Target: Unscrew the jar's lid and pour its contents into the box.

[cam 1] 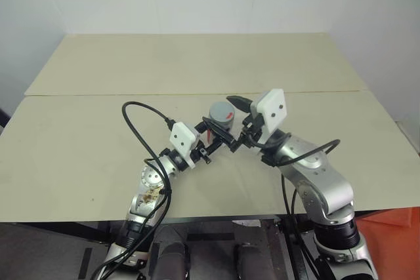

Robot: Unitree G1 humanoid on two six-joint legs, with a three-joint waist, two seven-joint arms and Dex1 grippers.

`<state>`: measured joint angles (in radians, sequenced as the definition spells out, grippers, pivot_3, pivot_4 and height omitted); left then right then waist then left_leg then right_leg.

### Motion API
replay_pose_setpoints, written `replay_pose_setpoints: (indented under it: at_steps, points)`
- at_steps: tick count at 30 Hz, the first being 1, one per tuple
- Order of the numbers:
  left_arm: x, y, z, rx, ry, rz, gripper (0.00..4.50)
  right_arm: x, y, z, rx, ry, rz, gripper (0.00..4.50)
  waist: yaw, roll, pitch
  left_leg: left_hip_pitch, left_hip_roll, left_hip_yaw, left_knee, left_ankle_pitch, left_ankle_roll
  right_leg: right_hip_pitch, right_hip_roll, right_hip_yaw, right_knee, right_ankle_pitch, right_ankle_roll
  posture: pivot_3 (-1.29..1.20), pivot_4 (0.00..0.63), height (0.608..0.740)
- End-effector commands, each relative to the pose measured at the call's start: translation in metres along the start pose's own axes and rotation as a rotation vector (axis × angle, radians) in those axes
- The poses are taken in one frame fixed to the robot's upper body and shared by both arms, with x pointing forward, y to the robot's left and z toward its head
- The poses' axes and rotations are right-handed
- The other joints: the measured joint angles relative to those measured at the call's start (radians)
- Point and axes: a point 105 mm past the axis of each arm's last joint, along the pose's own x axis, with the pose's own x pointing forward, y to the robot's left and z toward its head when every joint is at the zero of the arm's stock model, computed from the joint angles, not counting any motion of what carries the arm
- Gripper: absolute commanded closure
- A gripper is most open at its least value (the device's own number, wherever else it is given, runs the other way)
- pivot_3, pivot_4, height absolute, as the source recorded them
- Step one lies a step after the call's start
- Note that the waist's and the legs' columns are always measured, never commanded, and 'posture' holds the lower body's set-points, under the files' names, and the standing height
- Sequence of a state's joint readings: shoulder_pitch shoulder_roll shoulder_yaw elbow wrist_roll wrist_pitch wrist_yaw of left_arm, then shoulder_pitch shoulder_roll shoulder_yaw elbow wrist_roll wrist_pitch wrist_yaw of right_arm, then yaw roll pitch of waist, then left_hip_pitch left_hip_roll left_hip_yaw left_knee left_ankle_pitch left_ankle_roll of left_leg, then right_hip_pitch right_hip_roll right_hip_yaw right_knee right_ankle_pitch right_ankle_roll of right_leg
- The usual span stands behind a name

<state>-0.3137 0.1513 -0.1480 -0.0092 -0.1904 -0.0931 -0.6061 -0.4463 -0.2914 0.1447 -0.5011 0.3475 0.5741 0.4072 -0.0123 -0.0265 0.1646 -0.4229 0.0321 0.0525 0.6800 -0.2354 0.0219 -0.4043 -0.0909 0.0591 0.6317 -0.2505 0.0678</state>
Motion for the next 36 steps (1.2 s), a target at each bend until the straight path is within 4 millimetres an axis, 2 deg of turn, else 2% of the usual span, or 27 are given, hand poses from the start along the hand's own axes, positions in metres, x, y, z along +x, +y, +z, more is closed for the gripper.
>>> replay_pose_setpoints:
  at_steps: [1,3,6,7,12,16,27,33,36]
  points:
    - [0.003,-0.003,0.015,0.025,-0.065,-0.019,2.57,-0.001,-0.003,0.013,-0.007,-0.047,-0.009,0.2,0.0,0.0,0.0,0.0,0.0,0.0,0.0,0.0,0.0,0.0,0.0,0.0,0.0,0.0,0.0,0.0,0.15,0.74]
    - [0.003,-0.004,0.015,0.021,-0.066,-0.02,2.57,-0.001,-0.004,0.013,-0.007,-0.05,-0.018,0.55,0.0,0.0,0.0,0.0,0.0,0.0,0.0,0.0,0.0,0.0,0.0,0.0,0.0,0.0,0.0,0.0,0.15,0.74]
    - [0.004,-0.004,0.015,0.023,-0.072,-0.018,2.57,-0.001,-0.005,0.011,-0.013,-0.038,-0.025,1.54,0.0,0.0,0.0,0.0,0.0,0.0,0.0,0.0,0.0,0.0,0.0,0.0,0.0,0.0,0.0,0.0,0.15,0.74]
    - [0.004,-0.004,0.015,0.015,-0.076,-0.015,2.57,-0.001,-0.005,0.01,-0.014,-0.036,-0.025,1.73,0.0,0.0,0.0,0.0,0.0,0.0,0.0,0.0,0.0,0.0,0.0,0.0,0.0,0.0,0.0,0.0,0.15,0.74]
    - [0.004,-0.006,0.015,0.02,-0.076,-0.037,2.57,-0.001,-0.005,0.008,-0.024,-0.026,-0.023,1.73,0.0,0.0,0.0,0.0,0.0,0.0,0.0,0.0,0.0,0.0,0.0,0.0,0.0,0.0,0.0,0.0,0.15,0.74]
    - [-0.003,-0.015,0.02,-0.016,-0.091,-0.132,2.57,-0.004,-0.004,0.01,-0.027,-0.024,0.033,1.73,0.0,0.0,0.0,0.0,0.0,0.0,0.0,0.0,0.0,0.0,0.0,0.0,0.0,0.0,0.0,0.0,0.15,0.74]
    - [-0.023,-0.037,0.037,-0.113,-0.09,-0.427,2.57,-0.025,0.01,0.02,-0.06,-0.004,0.491,1.73,-0.001,0.0,0.0,0.001,0.001,-0.001,0.0,0.0,0.0,0.001,0.0,0.0,0.0,0.0,0.0,0.0,0.15,0.74]
    - [-0.028,-0.044,0.039,-0.106,-0.072,-0.531,2.57,-0.035,0.005,0.019,-0.013,0.016,0.738,1.73,-0.001,0.0,0.0,0.001,0.0,0.0,0.0,0.0,0.0,0.001,0.0,0.0,0.0,0.0,0.0,0.0,0.15,0.74]
    - [-0.027,-0.045,0.039,-0.099,-0.071,-0.554,2.57,-0.04,0.001,0.016,-0.052,0.018,0.866,1.73,-0.001,0.0,0.0,0.001,0.001,0.0,0.0,0.0,0.0,0.001,0.001,0.0,0.0,0.0,0.0,0.0,0.15,0.74]
